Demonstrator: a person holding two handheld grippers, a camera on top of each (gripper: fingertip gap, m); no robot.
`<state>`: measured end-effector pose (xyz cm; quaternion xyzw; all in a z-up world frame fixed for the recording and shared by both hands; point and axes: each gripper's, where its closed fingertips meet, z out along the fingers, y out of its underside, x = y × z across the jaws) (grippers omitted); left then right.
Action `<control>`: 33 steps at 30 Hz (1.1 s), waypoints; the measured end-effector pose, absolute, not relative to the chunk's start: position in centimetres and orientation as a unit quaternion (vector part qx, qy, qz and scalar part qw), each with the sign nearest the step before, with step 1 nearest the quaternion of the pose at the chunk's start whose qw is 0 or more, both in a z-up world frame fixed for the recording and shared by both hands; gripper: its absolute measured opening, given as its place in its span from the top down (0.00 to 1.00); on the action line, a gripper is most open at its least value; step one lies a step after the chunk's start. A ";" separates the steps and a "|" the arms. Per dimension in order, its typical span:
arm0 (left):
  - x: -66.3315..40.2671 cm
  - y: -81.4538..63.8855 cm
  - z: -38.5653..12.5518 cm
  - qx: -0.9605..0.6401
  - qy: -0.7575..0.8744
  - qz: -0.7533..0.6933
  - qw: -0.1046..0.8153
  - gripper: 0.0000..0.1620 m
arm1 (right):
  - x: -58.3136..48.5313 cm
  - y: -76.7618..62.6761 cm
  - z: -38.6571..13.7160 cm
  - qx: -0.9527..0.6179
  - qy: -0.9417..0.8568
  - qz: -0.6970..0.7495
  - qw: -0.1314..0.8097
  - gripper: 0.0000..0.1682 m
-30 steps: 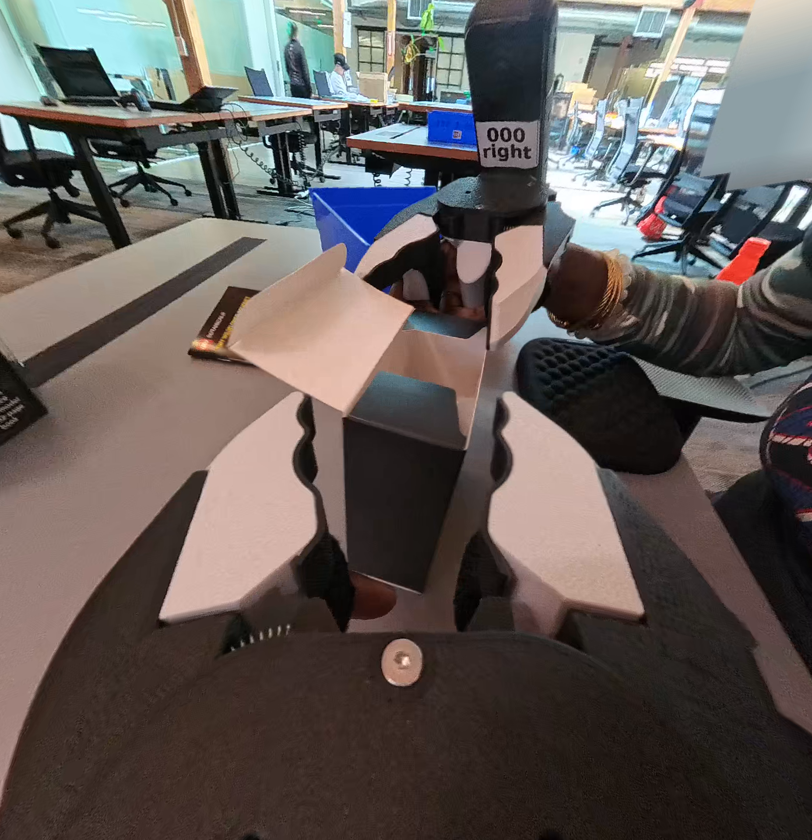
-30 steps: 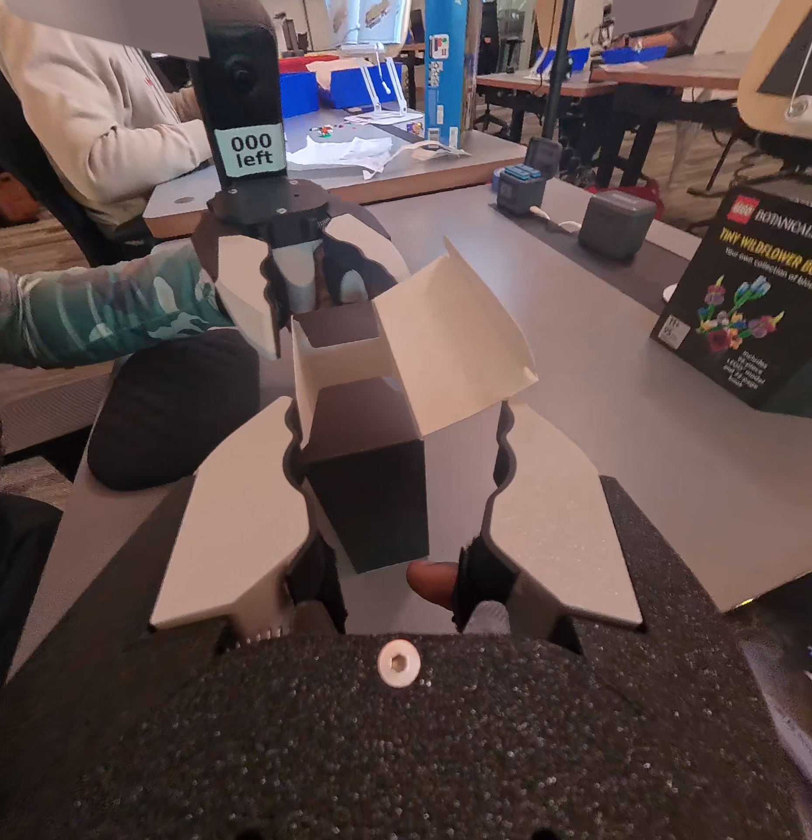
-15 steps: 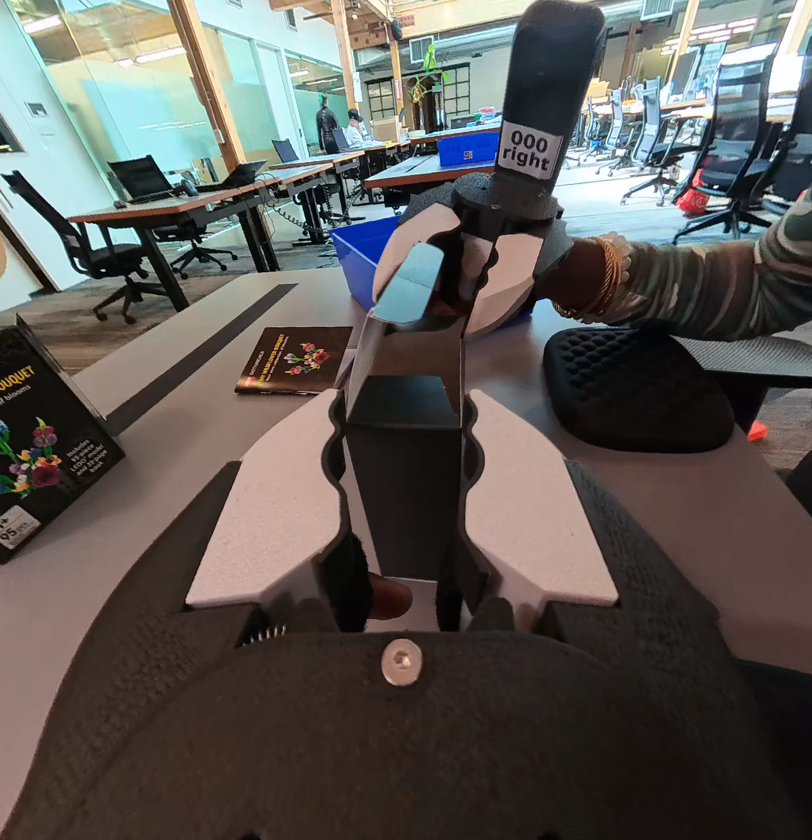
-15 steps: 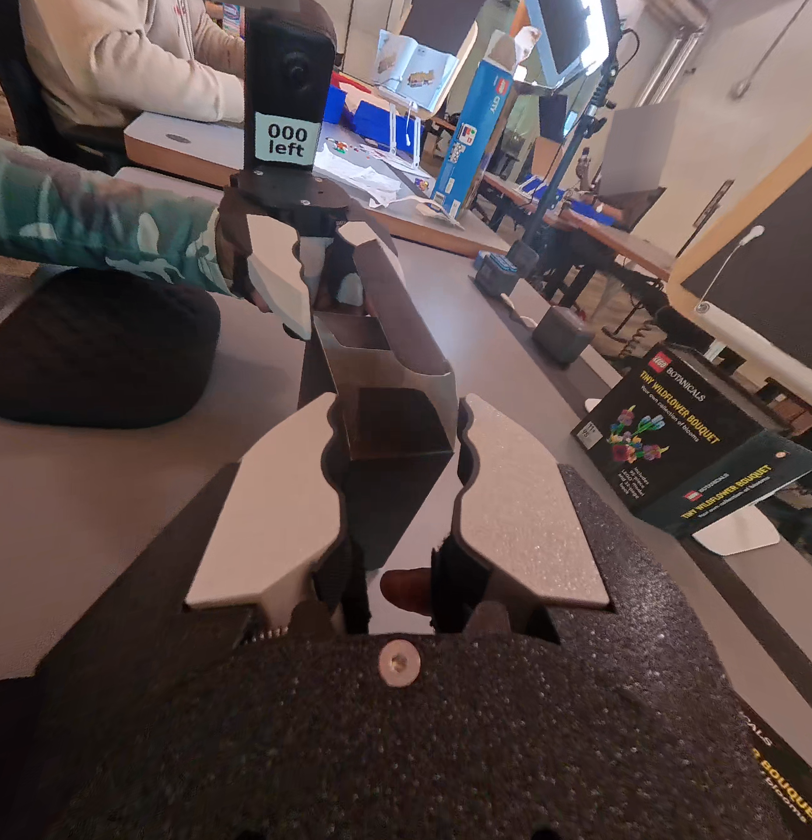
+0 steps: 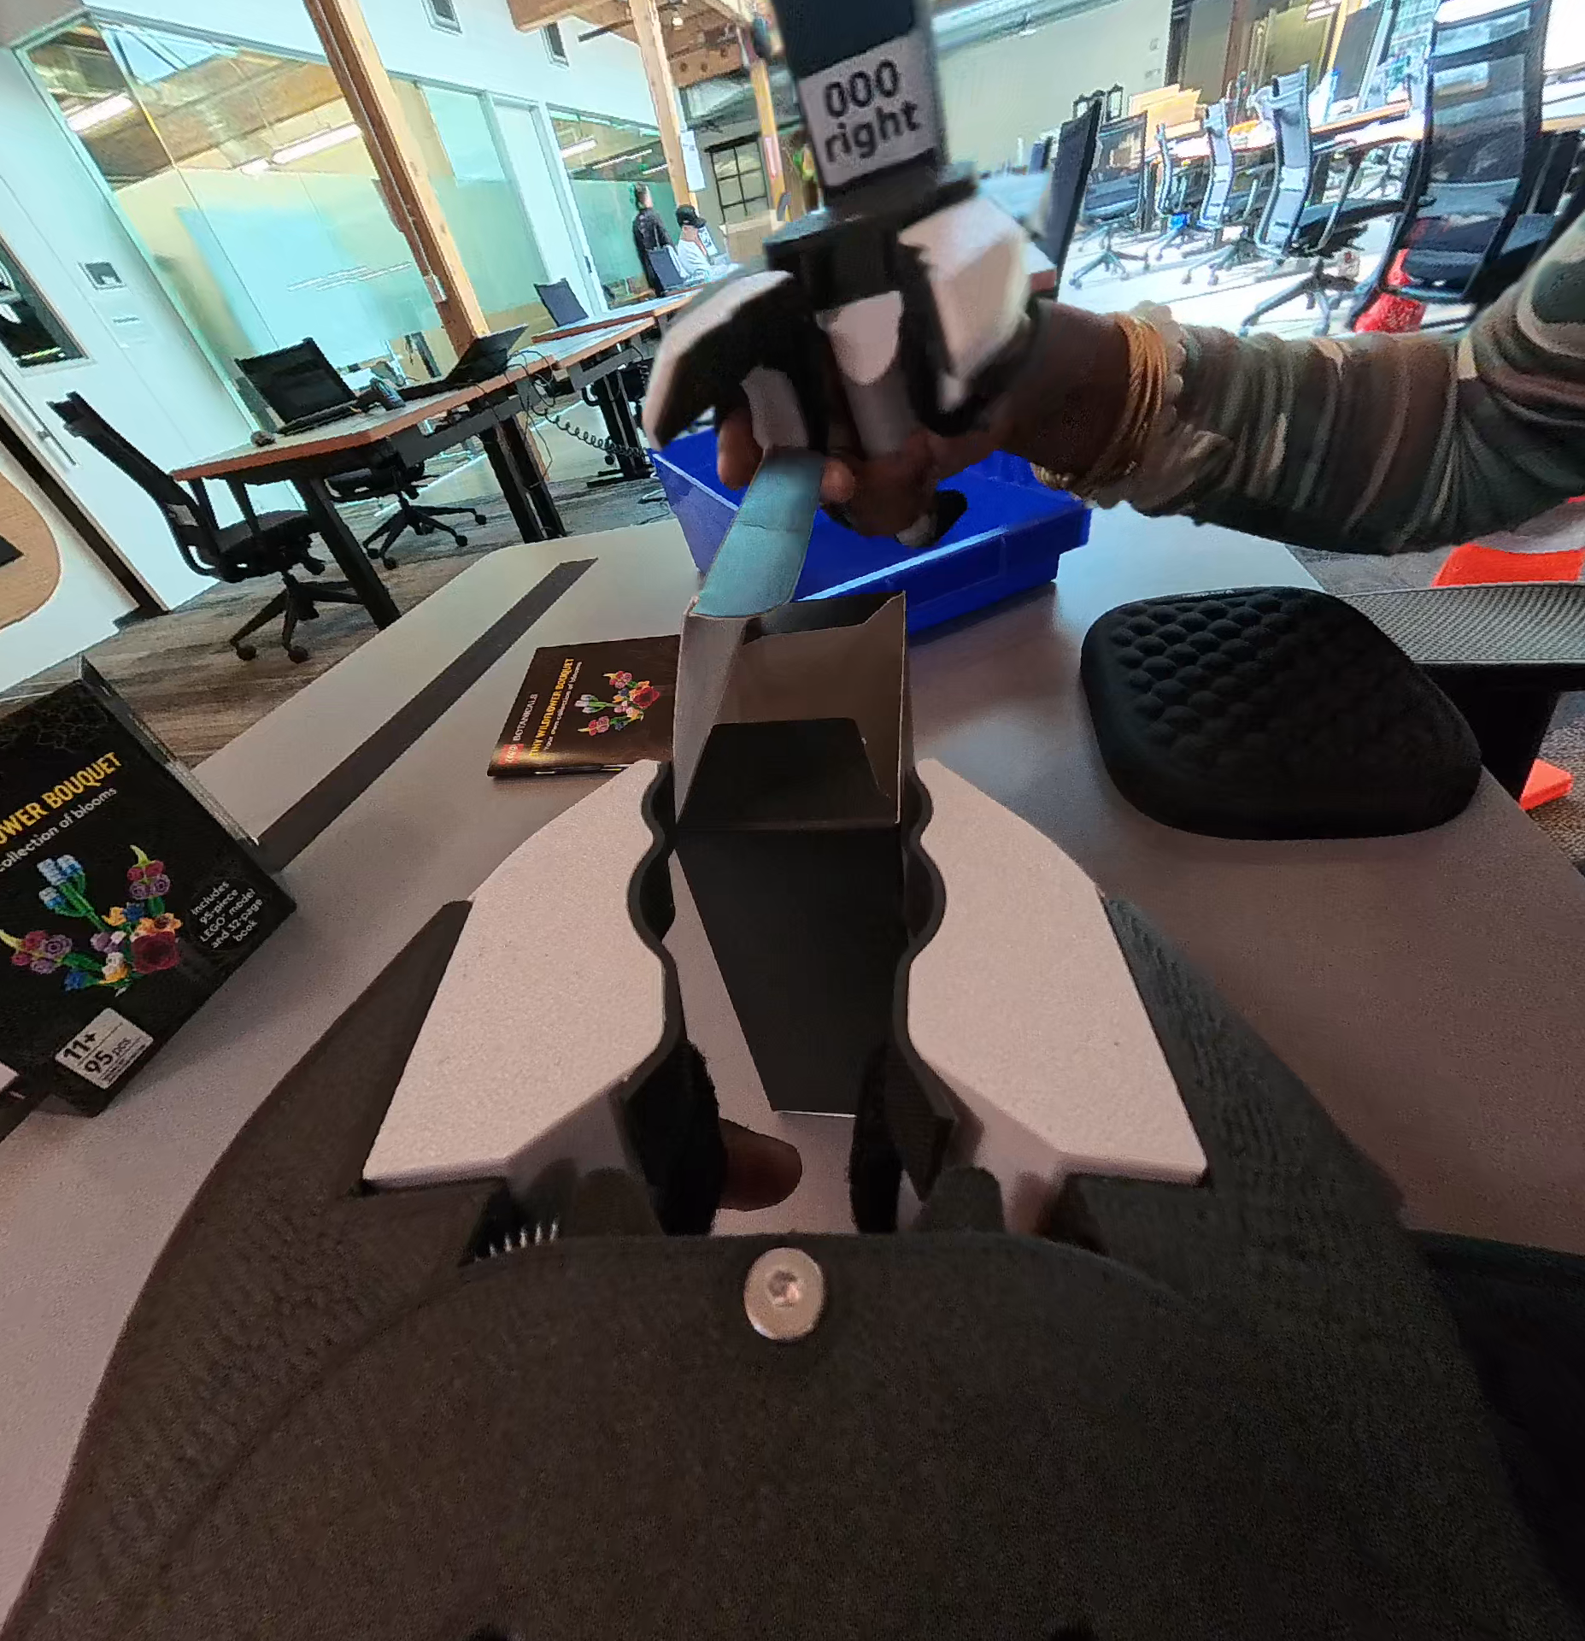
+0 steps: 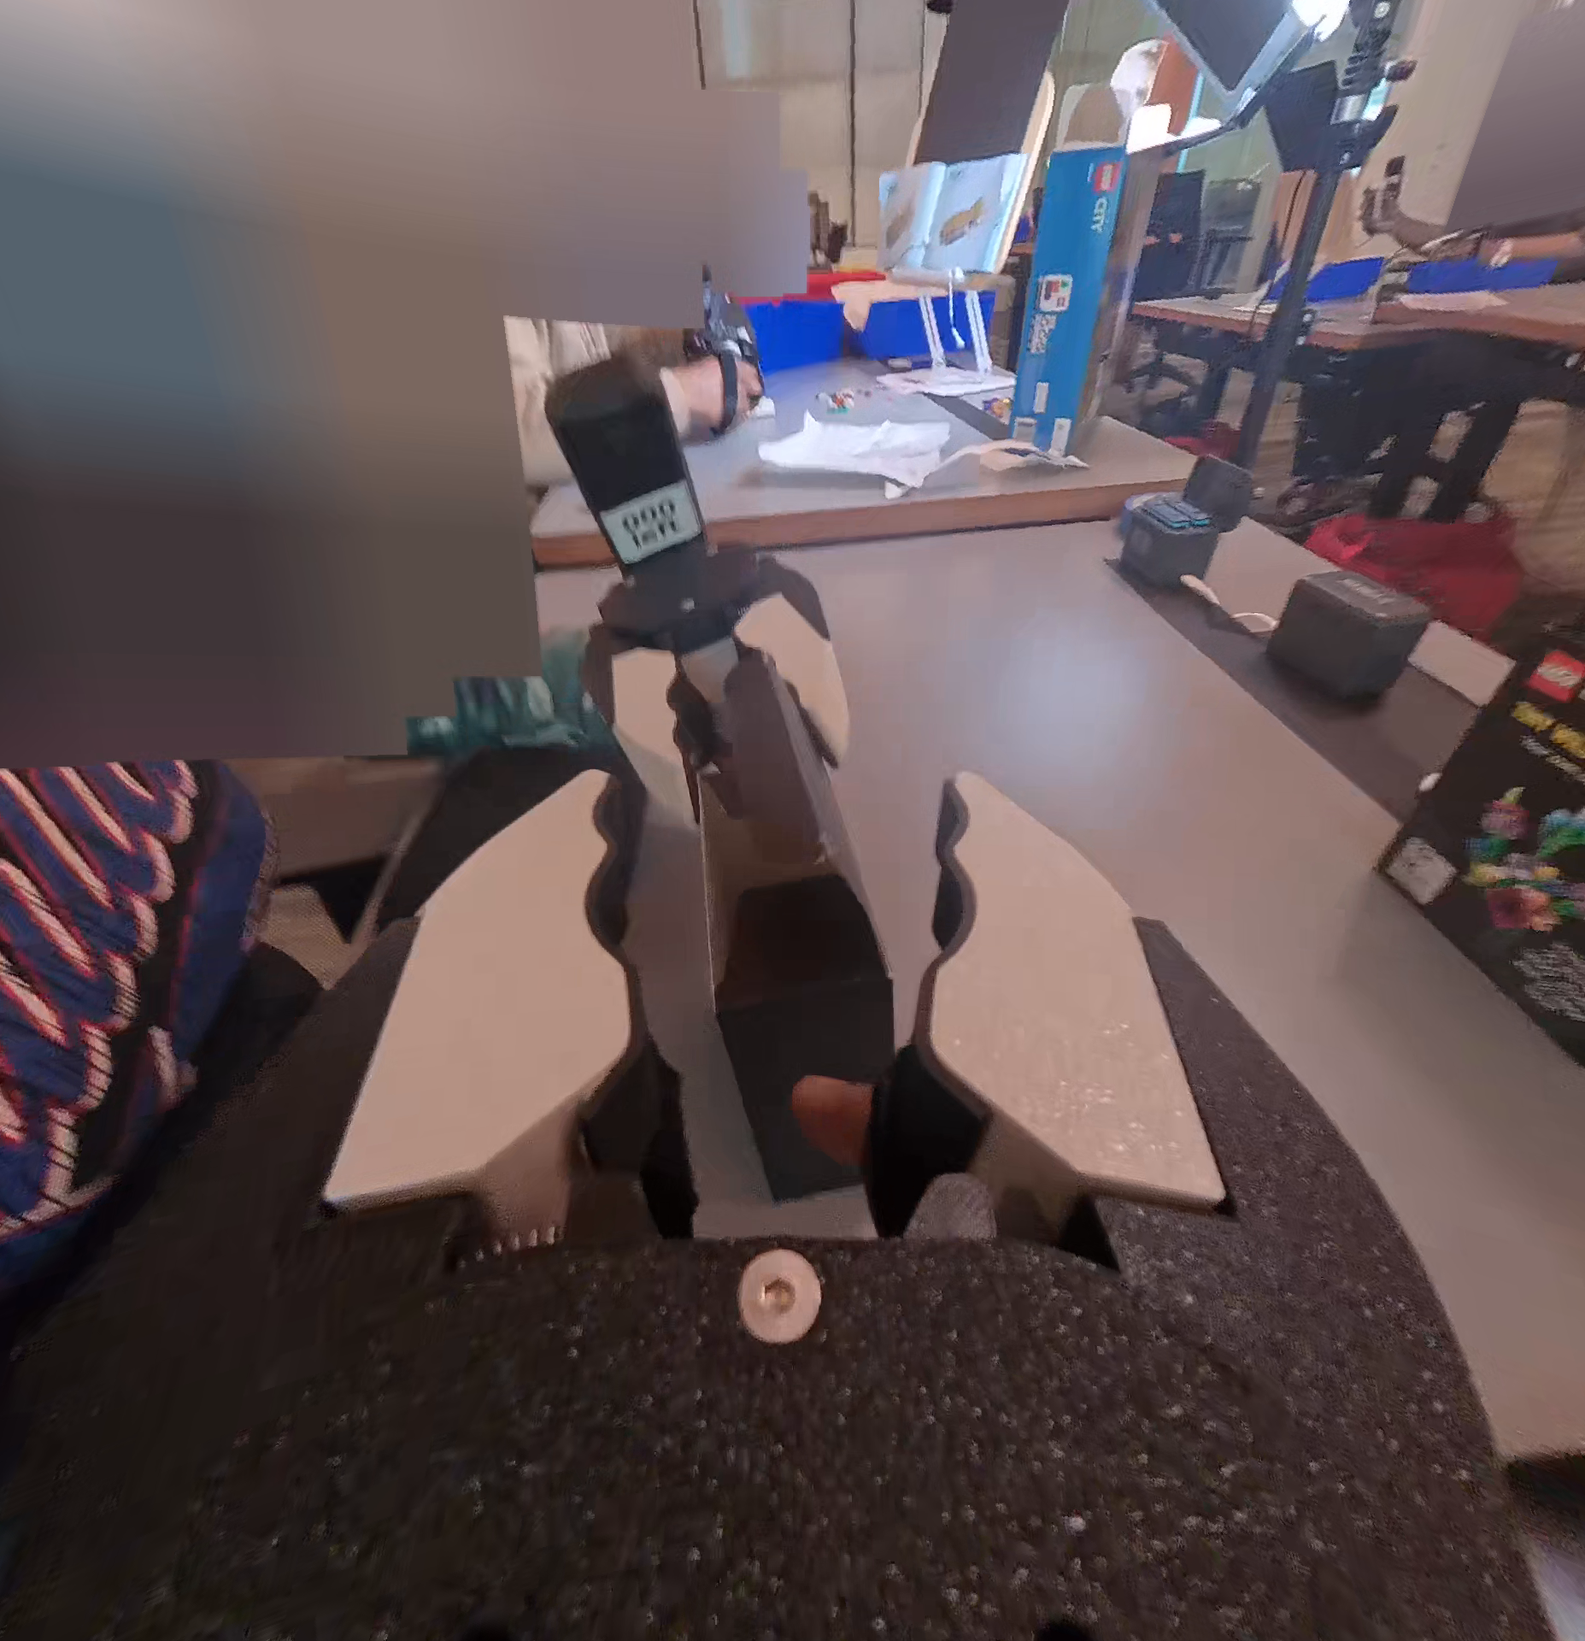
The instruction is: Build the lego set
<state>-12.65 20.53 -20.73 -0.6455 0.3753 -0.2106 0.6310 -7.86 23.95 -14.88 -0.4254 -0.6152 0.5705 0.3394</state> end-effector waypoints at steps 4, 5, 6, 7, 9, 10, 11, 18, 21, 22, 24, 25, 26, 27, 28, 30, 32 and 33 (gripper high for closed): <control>-12.5 20.4 -20.7 -0.645 0.385 -0.205 0.628 0.70 | -8.9 24.2 -13.7 -0.465 -0.555 0.645 0.244 0.78; -12.5 20.4 -20.8 -0.644 0.387 -0.203 0.627 0.70 | -9.0 24.1 -13.8 -0.474 -0.547 0.656 0.214 0.83; -12.5 20.4 -20.8 -0.645 0.388 -0.202 0.627 0.70 | -9.3 24.2 -14.3 -0.491 -0.544 0.654 0.189 0.85; -12.5 20.4 -20.8 -0.646 0.389 -0.201 0.626 0.70 | -9.5 24.0 -15.0 -0.501 -0.552 0.645 0.169 0.86; -12.6 20.4 -20.8 -0.647 0.388 -0.201 0.625 0.70 | -9.4 23.4 -16.2 -0.501 -0.586 0.617 0.159 0.88; -12.6 20.5 -20.8 -0.647 0.388 -0.200 0.625 0.70 | -9.3 23.2 -16.8 -0.497 -0.605 0.599 0.168 0.90; -12.7 20.5 -20.9 -0.648 0.387 -0.198 0.625 0.70 | -9.2 23.1 -17.2 -0.492 -0.622 0.581 0.183 0.90; -12.9 20.6 -21.2 -0.649 0.395 -0.184 0.624 0.67 | -9.0 22.8 -19.0 -0.408 -0.734 0.425 0.336 0.91; -13.1 20.7 -21.3 -0.648 0.395 -0.180 0.626 0.68 | -9.1 22.7 -19.5 -0.390 -0.755 0.386 0.358 0.92; -13.1 20.7 -21.2 -0.648 0.394 -0.181 0.627 0.69 | -9.1 22.7 -19.4 -0.381 -0.759 0.377 0.369 0.93; -13.1 20.7 -21.2 -0.646 0.393 -0.186 0.628 0.70 | -9.2 22.9 -18.8 -0.366 -0.760 0.363 0.394 0.95; -13.1 20.7 -21.2 -0.644 0.393 -0.188 0.629 0.70 | -9.2 23.0 -18.6 -0.359 -0.764 0.354 0.403 0.95; -13.1 20.7 -21.2 -0.643 0.393 -0.189 0.630 0.70 | -9.2 23.0 -18.7 -0.350 -0.771 0.341 0.409 0.95; -13.0 20.7 -21.2 -0.642 0.393 -0.190 0.630 0.70 | -9.1 22.9 -19.0 -0.342 -0.780 0.325 0.412 0.95; -13.0 20.7 -21.2 -0.642 0.393 -0.192 0.630 0.70 | -9.0 23.0 -19.4 -0.334 -0.790 0.306 0.412 0.95; -13.0 20.6 -21.2 -0.642 0.393 -0.198 0.629 0.70 | -9.0 23.1 -20.2 -0.323 -0.805 0.273 0.417 0.96; -13.1 20.5 -21.1 -0.641 0.392 -0.206 0.627 0.70 | -9.1 23.2 -20.1 -0.313 -0.806 0.258 0.431 0.96; -13.1 20.5 -21.1 -0.641 0.391 -0.210 0.626 0.70 | -9.2 23.2 -19.8 -0.308 -0.805 0.255 0.437 0.96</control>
